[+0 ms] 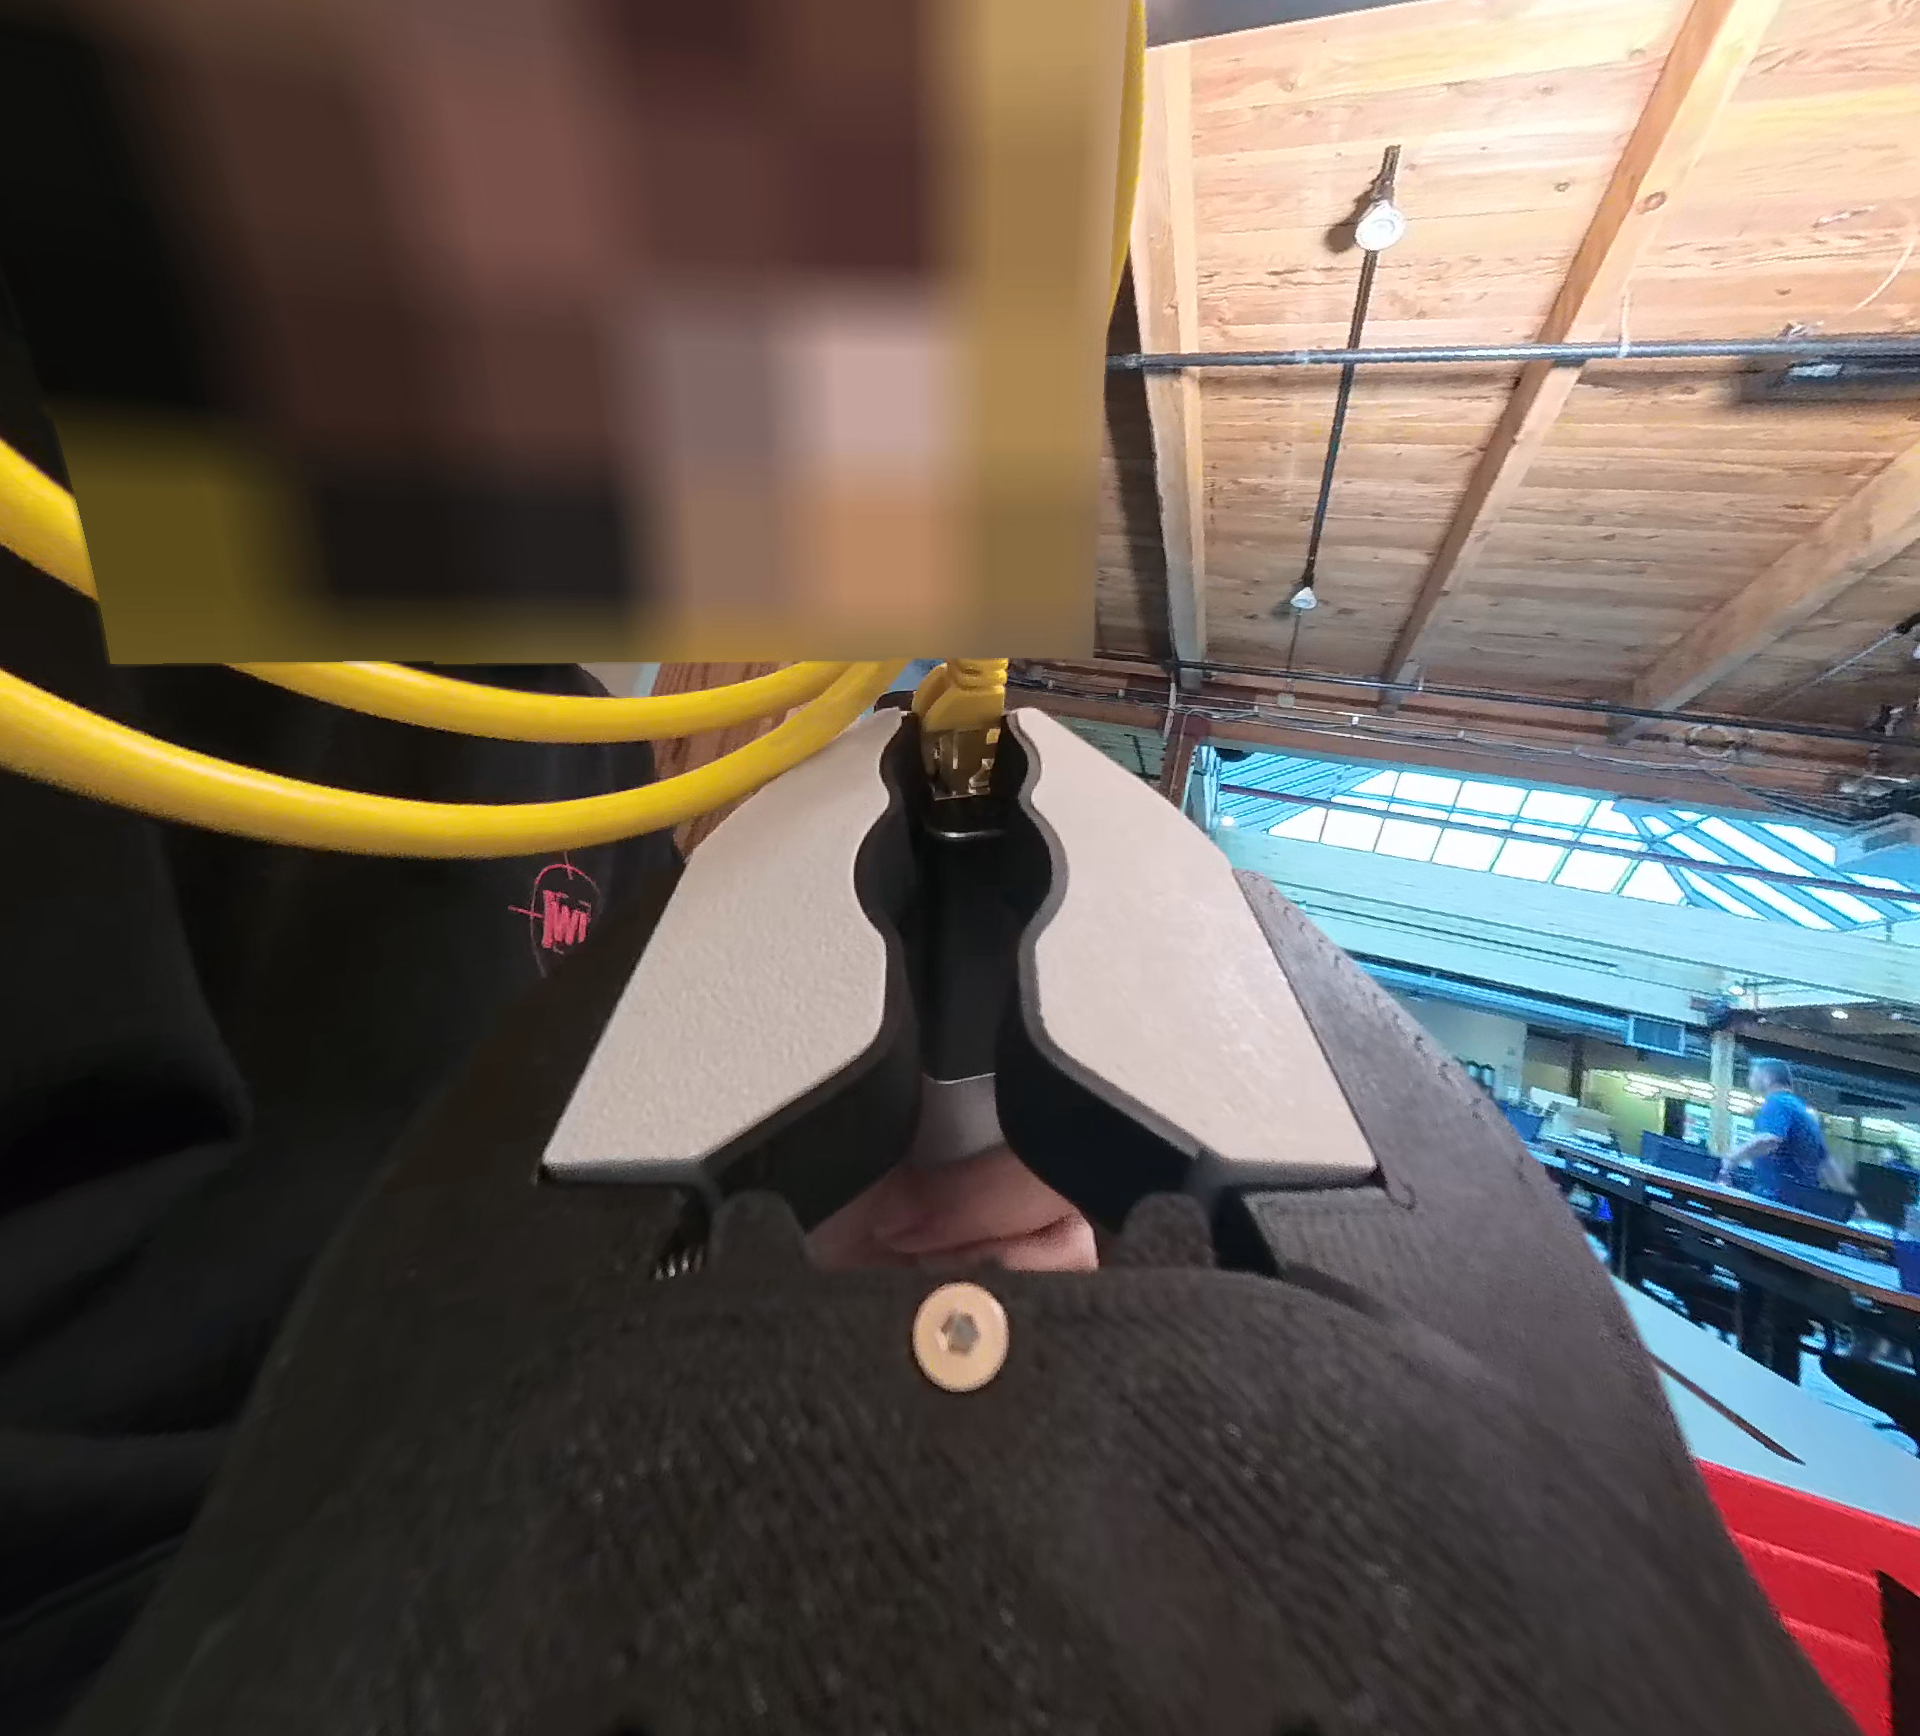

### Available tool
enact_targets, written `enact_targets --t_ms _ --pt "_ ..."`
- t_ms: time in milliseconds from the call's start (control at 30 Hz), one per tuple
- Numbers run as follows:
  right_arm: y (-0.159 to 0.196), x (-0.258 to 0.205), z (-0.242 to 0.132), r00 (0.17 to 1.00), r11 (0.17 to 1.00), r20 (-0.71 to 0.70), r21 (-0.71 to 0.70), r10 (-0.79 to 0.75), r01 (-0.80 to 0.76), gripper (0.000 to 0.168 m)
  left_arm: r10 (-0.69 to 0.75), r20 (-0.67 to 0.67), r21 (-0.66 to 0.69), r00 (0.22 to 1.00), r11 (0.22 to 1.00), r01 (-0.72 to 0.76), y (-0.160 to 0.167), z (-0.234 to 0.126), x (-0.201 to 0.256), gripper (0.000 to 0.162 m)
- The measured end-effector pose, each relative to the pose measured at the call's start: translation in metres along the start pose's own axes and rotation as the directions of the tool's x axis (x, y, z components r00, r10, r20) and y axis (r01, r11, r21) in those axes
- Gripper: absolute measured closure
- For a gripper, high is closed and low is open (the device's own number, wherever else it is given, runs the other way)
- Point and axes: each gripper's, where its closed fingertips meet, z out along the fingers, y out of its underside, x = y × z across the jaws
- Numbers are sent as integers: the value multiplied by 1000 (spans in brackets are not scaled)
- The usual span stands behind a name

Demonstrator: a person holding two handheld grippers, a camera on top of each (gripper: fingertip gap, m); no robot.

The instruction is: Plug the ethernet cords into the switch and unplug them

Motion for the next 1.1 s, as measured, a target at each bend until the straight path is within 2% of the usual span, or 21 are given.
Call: enact_targets --t_ms 167,400,500,633,733,833,900,967,1000,1100 --pt "0 6 -2 999 1000 -36 -24 -4 3 154 -34 28 -44 999 998 36 7 1 -5 135" --pt "6 23 -11 990 999 -129 -11 51 -53 154 -228 52 -56 972 971 231 21 1 -16 136" --pt "9 30 -17 984 996 -154 3 92 -92 154 -237 57 -84 970 967 241 30 0 -20 135" --pt "15 38 -22 971 990 -192 34 144 -140 154 -163 72 -132 984 976 172 39 -3 -27 135" --pt "21 48 -27 955 985 -243 43 172 -166 154 -316 76 -108 946 940 323 47 -5 -32 136" --pt "25 55 -32 940 986 -296 19 167 -169 155 -504 46 -70 863 860 506 54 -5 -35 136" --pt "28 58 -36 932 985 -322 -3 165 -175 155 -483 59 -102 874 868 486 61 -6 -36 136" --pt "28 58 -38 933 984 -322 -16 162 -176 155 -378 81 -163 922 908 387 66 -6 -36 135" --pt "28 59 -38 933 987 -329 -24 145 -162 155 -375 80 -172 923 907 384 67 -6 -36 135" --pt "33 65 -39 922 985 -360 -42 140 -167 155 -557 52 -107 829 822 560 69 -8 -38 136"
